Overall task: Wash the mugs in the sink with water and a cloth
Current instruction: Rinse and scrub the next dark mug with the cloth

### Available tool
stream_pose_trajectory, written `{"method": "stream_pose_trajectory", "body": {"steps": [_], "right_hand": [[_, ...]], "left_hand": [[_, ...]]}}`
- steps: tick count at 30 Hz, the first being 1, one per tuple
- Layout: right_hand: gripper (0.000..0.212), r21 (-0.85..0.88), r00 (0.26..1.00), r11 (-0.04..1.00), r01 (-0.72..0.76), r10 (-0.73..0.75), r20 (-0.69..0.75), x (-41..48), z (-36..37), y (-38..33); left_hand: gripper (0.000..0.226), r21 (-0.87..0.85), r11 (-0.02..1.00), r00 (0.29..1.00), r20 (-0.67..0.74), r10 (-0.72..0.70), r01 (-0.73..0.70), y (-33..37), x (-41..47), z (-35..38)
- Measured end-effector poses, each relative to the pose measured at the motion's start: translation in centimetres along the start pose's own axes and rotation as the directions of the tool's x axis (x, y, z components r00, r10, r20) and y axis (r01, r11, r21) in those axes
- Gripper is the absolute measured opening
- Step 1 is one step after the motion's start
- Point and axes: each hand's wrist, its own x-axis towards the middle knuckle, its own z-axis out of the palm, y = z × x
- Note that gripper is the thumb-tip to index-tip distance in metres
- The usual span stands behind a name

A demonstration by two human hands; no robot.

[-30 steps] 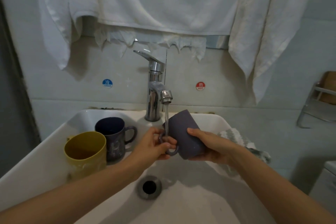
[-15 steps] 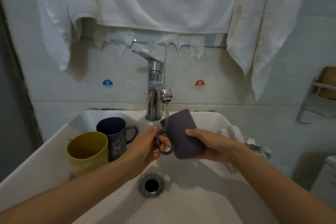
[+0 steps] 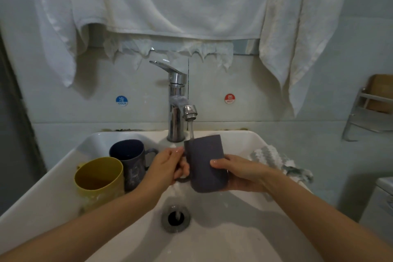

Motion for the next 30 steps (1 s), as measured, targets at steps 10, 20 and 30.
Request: {"method": "stream_pose_trajectory", "body": {"steps": [10,20,30], "right_hand": [[0.065,-0.024,0.997,0.999,0.049,-0.050,-0.067,-0.2,-1.0,-0.2],[0.080,-0.087,0.990,0.995,0.041,-0.052,-0.133,-0.1,-1.8,-0.6],[0.080,-0.219,0.997,0.975,0.039,-0.053,-0.056,-0.8,-2.6,-1.1]], "left_hand": [[0.019,-0.055,0.998,0.994,0.104,0.016,-0.011,-0.4,-0.4,0.3],[0.017,0.441,0.872,0.976,0.059,0.208,-0.213,-0.8,2.2,0.1],[0.041,-0.477,0.833,0.941,-0.033,-0.338,0.282,-1.2,3.0,3.8]]}}
